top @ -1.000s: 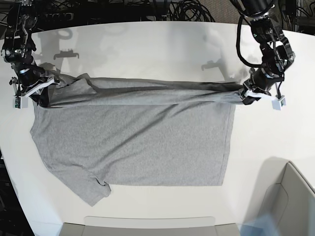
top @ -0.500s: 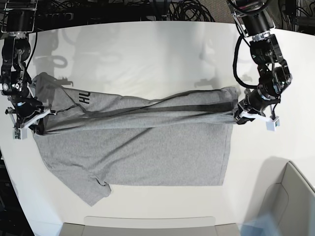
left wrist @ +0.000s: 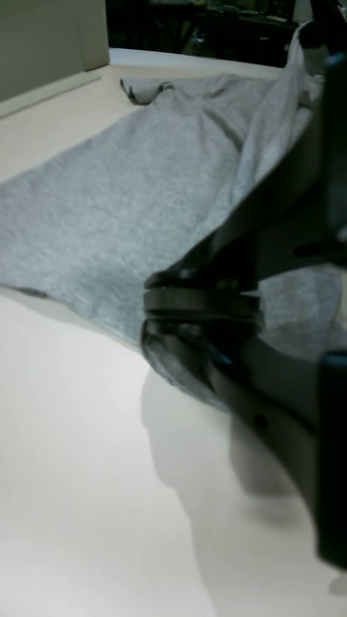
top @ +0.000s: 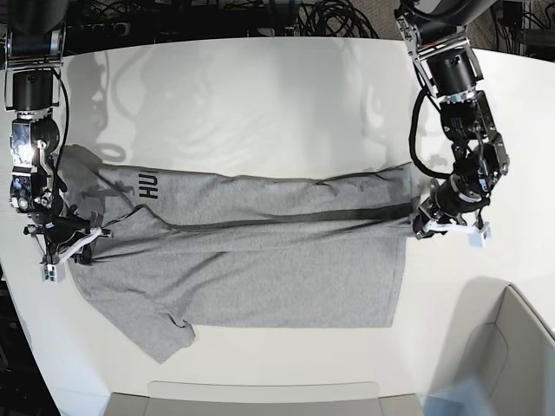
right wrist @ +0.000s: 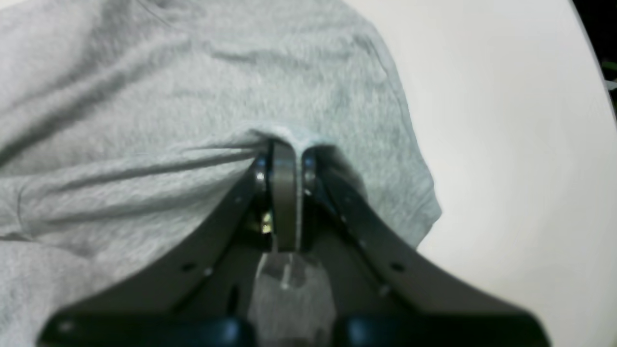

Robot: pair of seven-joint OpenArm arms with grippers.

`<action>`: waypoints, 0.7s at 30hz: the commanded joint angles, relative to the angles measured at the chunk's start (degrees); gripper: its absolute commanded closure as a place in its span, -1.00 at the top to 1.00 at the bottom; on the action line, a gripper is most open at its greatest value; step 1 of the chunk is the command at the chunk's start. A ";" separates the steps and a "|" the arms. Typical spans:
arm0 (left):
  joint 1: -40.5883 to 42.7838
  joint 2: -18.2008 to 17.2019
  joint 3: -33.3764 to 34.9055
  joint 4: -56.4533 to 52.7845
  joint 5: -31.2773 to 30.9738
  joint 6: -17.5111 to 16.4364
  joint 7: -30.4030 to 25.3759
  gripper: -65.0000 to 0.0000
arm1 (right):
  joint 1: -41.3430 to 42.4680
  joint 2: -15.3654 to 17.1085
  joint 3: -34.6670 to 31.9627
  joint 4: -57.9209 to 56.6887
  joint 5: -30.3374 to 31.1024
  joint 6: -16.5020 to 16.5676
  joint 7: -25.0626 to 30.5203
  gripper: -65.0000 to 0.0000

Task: Fold the T-shirt properly
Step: 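Lower the held shoulder edge back onto the shirt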

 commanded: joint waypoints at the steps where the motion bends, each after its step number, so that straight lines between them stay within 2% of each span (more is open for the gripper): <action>1: -1.52 -0.78 0.02 1.21 -0.85 -0.40 -1.05 -1.00 | 1.48 0.87 0.84 1.09 0.19 -0.74 1.53 -0.82; 2: -1.43 -0.87 0.02 1.21 -0.85 -0.32 -1.05 -0.97 | 1.39 0.61 1.01 1.09 0.28 -1.01 1.53 -0.71; 5: -1.16 -0.87 0.02 1.30 -0.85 -0.32 -1.05 -0.63 | 0.95 0.96 1.01 1.18 0.37 -0.48 2.85 -0.46; 9: -0.99 -0.87 0.02 3.23 -1.02 -0.32 -0.96 -0.64 | -2.21 2.98 1.01 3.02 0.37 -0.39 7.86 -0.26; 12: 0.16 -0.87 -0.07 6.31 -1.02 -0.32 -0.87 -0.66 | -6.96 4.30 2.16 8.21 0.46 -0.39 8.21 -0.24; 16: 3.76 -1.13 0.02 10.97 -1.11 -0.32 -0.34 -0.66 | -16.89 2.80 10.33 16.74 1.25 -0.39 8.04 -0.24; 21: 9.74 -0.87 0.02 13.17 -1.02 -0.32 1.59 -0.66 | -29.11 2.28 19.21 19.82 11.45 -0.39 8.04 -0.24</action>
